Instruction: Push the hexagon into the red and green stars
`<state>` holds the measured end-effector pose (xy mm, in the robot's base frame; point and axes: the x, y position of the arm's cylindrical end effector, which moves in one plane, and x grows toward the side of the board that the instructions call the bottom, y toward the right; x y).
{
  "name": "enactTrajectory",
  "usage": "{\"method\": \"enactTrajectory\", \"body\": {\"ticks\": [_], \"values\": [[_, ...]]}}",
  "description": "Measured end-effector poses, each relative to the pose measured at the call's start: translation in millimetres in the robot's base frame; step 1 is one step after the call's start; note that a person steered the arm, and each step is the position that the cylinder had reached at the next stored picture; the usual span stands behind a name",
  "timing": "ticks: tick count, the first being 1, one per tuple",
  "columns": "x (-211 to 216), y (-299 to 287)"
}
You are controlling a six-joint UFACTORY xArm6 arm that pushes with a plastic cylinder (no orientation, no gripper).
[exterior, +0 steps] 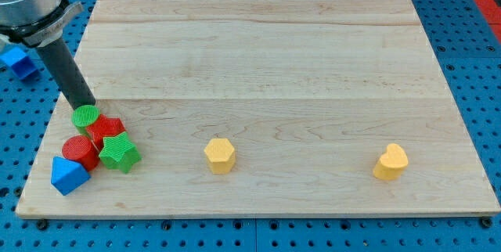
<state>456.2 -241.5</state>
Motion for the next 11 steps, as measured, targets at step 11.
{"method": "enactTrajectory", "body": {"ticks": [11], "values": [[71.6,181.7]]}}
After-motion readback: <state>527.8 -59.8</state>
